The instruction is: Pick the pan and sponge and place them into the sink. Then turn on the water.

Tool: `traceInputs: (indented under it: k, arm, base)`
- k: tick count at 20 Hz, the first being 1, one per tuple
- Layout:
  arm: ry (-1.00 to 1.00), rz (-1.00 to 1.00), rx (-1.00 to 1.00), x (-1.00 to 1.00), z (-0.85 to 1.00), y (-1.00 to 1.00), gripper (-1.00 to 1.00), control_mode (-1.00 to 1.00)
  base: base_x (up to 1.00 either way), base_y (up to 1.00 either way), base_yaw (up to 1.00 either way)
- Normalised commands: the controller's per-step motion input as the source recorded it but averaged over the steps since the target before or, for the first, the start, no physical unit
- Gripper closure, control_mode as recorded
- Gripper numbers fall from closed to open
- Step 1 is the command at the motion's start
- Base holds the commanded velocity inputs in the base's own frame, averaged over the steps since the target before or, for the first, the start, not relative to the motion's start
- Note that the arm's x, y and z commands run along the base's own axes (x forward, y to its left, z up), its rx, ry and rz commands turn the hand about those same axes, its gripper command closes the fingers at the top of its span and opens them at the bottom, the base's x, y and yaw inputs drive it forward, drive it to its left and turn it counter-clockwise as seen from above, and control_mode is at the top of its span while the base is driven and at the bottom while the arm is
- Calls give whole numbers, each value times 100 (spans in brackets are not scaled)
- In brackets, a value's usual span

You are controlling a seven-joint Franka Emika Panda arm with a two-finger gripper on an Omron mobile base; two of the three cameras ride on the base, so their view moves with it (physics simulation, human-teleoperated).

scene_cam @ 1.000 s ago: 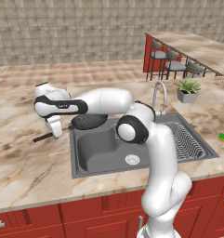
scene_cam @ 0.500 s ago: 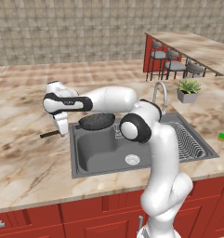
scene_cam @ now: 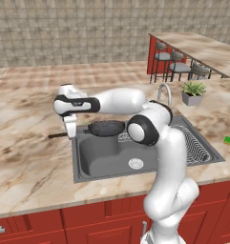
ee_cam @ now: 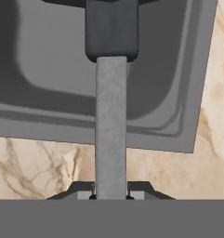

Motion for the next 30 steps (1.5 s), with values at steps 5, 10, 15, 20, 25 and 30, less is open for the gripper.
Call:
traceInputs:
  k: [5,10,15,20,25,30]
  arm:
    - [0,-23,-1,0,-1,-4,100,-100]
    - [-1,-17,1,-13,0,-12,100,-100]
    - [-13,-6,2,-24,0,-15,100,-100]
    - [-21,0,0,-24,3,-32,100,-100]
    - [-12,0,3,-36,12,-40,100,-100]
    - [-2,0,9,-39,18,-43,100,-100]
  base:
    - [0,0,0]
    - [0,0,0]
    - [0,0,0]
    - [0,0,0]
    - [0,0,0]
    - [0,0,0]
